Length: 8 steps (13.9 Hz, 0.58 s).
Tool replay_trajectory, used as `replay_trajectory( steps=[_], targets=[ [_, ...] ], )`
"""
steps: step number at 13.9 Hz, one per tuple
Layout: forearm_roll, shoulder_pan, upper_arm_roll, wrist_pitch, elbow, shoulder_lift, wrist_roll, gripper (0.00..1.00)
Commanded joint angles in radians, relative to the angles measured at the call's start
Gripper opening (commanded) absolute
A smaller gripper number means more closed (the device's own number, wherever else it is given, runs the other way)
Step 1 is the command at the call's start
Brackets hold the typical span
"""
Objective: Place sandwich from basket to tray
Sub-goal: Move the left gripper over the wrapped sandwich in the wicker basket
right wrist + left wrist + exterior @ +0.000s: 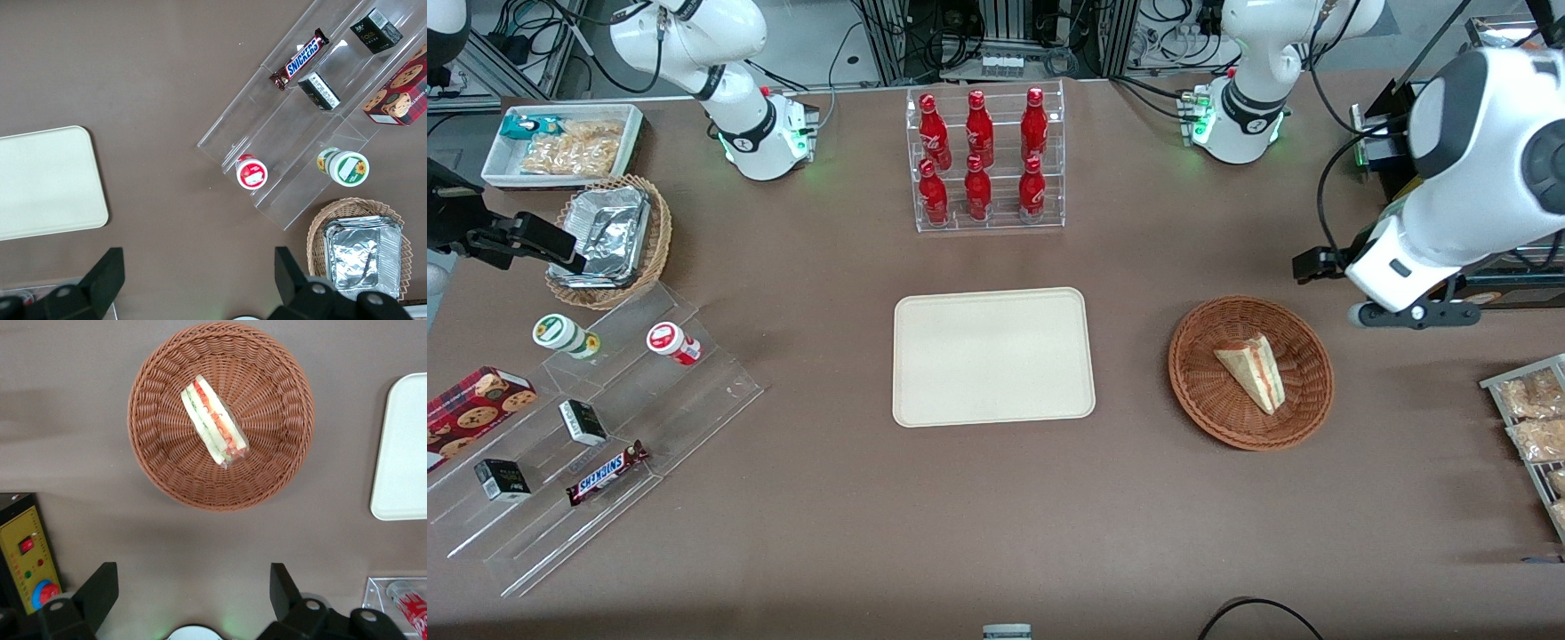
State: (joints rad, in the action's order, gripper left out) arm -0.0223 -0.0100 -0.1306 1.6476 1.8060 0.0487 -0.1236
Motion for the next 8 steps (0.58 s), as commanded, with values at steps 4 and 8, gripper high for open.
replay_trajectory(
  steps=[4,8],
  targets=[
    [-0.021,-0.01,0.002,0.338,0.281,-0.013,-0.007,1.0],
    [-0.021,-0.01,0.0,0.61,0.435,0.048,-0.021,1.0]
  ],
)
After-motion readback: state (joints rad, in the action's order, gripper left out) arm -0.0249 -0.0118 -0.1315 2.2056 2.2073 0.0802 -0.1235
